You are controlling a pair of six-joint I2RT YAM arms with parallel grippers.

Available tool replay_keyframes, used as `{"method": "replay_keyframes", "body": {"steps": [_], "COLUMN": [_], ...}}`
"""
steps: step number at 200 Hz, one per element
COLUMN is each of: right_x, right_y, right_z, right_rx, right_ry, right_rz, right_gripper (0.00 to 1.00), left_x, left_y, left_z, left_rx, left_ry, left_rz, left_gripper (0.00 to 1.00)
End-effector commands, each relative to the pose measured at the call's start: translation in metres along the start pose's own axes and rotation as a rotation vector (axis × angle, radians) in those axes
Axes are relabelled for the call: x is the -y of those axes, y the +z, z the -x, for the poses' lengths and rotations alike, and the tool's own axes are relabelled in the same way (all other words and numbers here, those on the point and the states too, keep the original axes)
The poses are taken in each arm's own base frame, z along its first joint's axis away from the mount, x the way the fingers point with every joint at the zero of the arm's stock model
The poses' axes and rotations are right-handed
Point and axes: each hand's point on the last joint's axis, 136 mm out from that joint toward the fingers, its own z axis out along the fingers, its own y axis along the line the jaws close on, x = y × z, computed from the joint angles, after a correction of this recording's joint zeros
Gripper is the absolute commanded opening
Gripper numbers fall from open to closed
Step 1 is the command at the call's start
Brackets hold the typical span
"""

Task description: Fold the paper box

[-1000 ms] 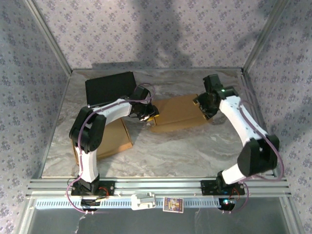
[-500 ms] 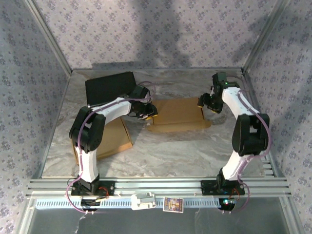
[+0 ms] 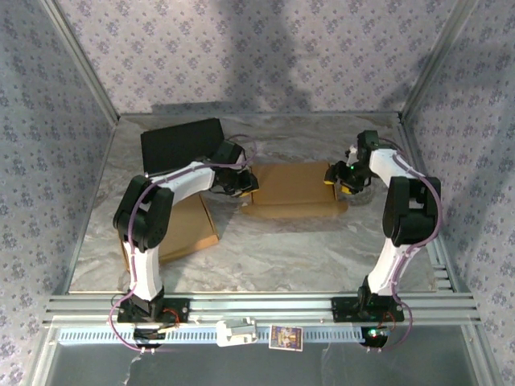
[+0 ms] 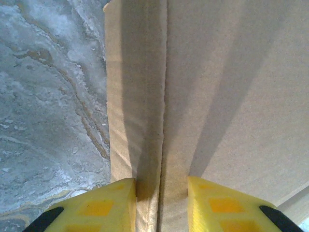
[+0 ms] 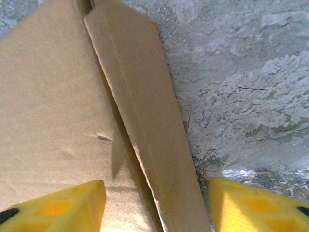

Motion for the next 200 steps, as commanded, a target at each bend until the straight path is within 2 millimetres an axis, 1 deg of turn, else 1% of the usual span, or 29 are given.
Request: {"method": "replay_keyframes", "body": {"steps": [1,12,18,22,25,31,45,52,55,69,81,94,124,140,170,186,200], "right_x": [-0.012,-0.009,-0.008,-0.008,-0.009,-0.009,-0.012,-0.017,-0.013,-0.017,-0.016,-0.017,-0.029,-0.028,-0.023,-0.025,-0.028], "right_y": [-0.025,-0.028,-0.026,-0.025,-0.025,-0.023,-0.017,-0.017,-0.009,-0.002,0.005,0.009,0.014,0.019,0.026,0.028,0.025], "right_z": [0.011,0.013,0.01,0.009,0.013,0.012,0.009,0.012,0.003,-0.001,-0.006,-0.009,-0.013,-0.014,-0.012,-0.01,-0.005], "right_rx": [0.071,0.082,0.075,0.07,0.086,0.085,0.08,0.087,0.062,0.046,0.031,0.027,0.017,-0.001,-0.003,-0.005,0.002], "right_ry": [0.023,0.04,0.041,0.036,0.022,0.015,0.009,0.005,0.021,0.027,0.034,0.04,0.024,0.026,0.047,0.054,0.049], "right_rz": [0.128,0.146,0.151,0.155,0.162,0.175,0.223,0.26,0.266,0.318,0.336,0.365,0.456,0.459,0.457,0.47,0.485], "right_gripper": [0.66,0.74,0.77,0.78,0.79,0.8,0.81,0.81,0.81,0.81,0.82,0.82,0.83,0.84,0.85,0.86,0.86], "left_x": [-0.02,-0.024,-0.026,-0.028,-0.028,-0.031,-0.036,-0.04,-0.041,-0.05,-0.056,-0.061,-0.074,-0.083,-0.086,-0.083,-0.077], "left_y": [0.003,0.005,0.006,0.006,0.007,0.007,0.007,0.008,0.009,0.011,0.013,0.014,0.018,0.019,0.016,0.014,0.013], "left_z": [-0.003,-0.004,-0.003,-0.003,-0.004,-0.003,-0.001,-0.002,-0.002,-0.002,-0.002,-0.002,-0.007,-0.008,-0.005,-0.001,0.004], "left_rx": [-0.007,-0.011,-0.009,-0.008,-0.008,-0.001,0.009,0.006,0.008,0.0,-0.002,-0.008,-0.035,-0.049,-0.05,-0.043,-0.032], "left_ry": [0.002,-0.004,-0.002,-0.002,-0.001,0.001,-0.005,-0.015,-0.02,-0.047,-0.066,-0.085,-0.127,-0.155,-0.161,-0.159,-0.158], "left_rz": [0.01,-0.004,-0.009,-0.012,-0.016,-0.021,-0.035,-0.038,-0.038,-0.039,-0.043,-0.046,-0.047,-0.034,-0.03,-0.049,-0.096], "left_gripper": [0.28,0.26,0.25,0.24,0.24,0.23,0.18,0.18,0.17,0.17,0.17,0.16,0.15,0.15,0.12,0.1,0.09]}}
